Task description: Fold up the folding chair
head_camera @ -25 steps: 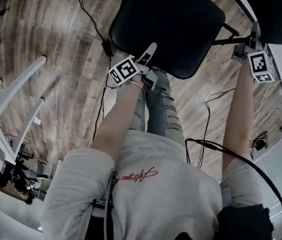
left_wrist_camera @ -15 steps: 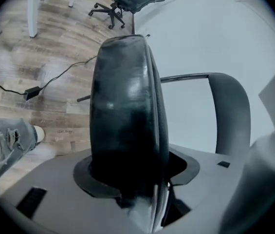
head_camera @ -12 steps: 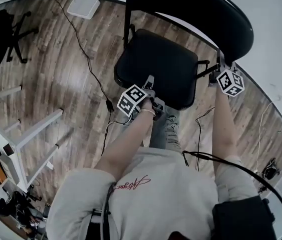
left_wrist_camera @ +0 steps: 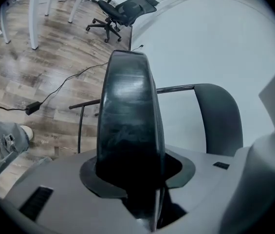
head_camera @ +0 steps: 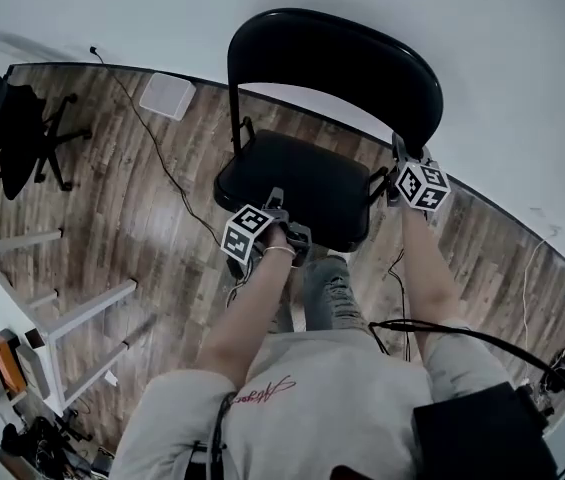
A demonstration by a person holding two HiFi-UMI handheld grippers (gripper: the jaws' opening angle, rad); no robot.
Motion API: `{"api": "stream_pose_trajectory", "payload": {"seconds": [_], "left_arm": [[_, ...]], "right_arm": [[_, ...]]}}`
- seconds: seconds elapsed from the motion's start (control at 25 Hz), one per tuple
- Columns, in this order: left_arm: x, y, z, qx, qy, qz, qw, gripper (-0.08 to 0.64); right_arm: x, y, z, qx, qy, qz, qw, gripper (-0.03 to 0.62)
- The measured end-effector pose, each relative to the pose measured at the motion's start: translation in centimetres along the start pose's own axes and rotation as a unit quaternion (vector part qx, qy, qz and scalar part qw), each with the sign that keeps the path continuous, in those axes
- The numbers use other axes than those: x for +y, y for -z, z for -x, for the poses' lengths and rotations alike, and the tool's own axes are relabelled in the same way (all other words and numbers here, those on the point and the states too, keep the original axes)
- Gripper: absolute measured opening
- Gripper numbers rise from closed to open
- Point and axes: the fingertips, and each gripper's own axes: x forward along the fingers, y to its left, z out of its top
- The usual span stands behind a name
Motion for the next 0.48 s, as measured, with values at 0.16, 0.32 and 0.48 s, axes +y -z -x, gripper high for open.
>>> {"api": "stream_pose_trajectory", "payload": {"seconds": [0.16,0.32,0.48], "left_arm": [[-1.9,0.0,-1.4,0.002,-0.008,-0.001,1.0000,0.195],[-3.4,-0.7,-2.4,-0.001,-0.016,-0.002,0.9999,0.190],[-5.3,-0.7,-3.1,-0.006,-0.016,-0.002,0.9998,0.176]], "right_arm": [[-1.5,-0.4,-1.9,0.012,-0.003,-0.012,1.000,0.014],[-2.0,-0.7,-3.8,0.021,-0.010,-0.023,0.999,0.014],[-2.3,-1.4,-4.3,0.021,-0.017,-0.024,0.999,0.014]]}}
